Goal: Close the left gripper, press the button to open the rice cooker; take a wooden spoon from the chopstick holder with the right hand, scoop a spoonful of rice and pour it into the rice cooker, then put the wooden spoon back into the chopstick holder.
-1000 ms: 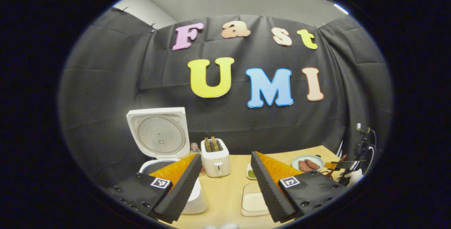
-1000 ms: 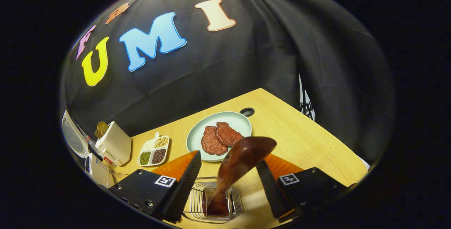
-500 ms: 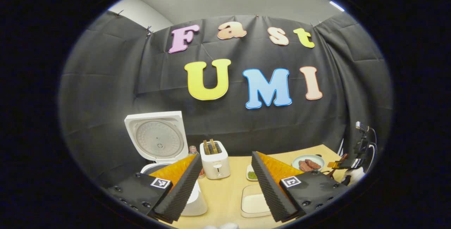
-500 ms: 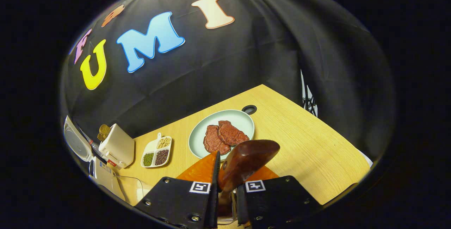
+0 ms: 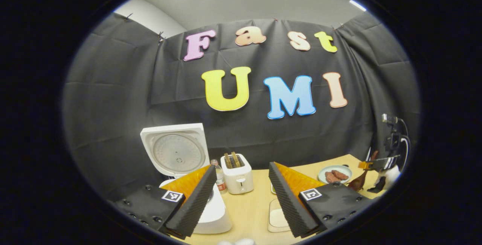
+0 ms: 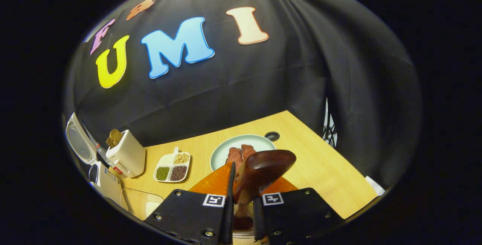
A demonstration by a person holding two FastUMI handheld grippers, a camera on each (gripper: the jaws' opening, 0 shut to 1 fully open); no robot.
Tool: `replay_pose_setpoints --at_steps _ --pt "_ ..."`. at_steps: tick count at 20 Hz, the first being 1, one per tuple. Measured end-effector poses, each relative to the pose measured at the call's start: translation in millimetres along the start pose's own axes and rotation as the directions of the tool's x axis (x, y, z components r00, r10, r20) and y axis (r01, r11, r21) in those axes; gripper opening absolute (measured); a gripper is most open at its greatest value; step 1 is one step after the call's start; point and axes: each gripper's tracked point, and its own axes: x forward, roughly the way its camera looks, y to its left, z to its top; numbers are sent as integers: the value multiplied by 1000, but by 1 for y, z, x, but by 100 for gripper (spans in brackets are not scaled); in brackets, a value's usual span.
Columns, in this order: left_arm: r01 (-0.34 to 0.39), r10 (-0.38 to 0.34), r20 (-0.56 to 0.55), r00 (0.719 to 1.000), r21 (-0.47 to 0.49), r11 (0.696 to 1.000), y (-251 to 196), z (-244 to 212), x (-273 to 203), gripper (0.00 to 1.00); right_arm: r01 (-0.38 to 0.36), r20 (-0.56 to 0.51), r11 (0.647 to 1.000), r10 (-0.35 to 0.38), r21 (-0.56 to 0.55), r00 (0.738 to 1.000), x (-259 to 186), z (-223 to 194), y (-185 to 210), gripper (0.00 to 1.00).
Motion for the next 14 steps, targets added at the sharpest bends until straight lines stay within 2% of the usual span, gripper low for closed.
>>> replay_pose_setpoints --at_steps 4,8,11,14 --pt "-5 5 6 1000 -6 1000 20 -2 -1 97 -1 91 998 7 -61 996 -25 63 29 21" --pt "-3 3 7 1000 4 1000 36 -8 -6 97 -48 144 991 66 -126 987 -53 100 84 22" --pt "-5 5 3 1000 10 1000 46 -13 -12 98 -93 153 973 127 -211 980 -69 98 137 22" --pt "-7 7 14 1000 15 1000 55 -13 -17 98 -133 131 935 184 -329 974 -78 72 187 22"
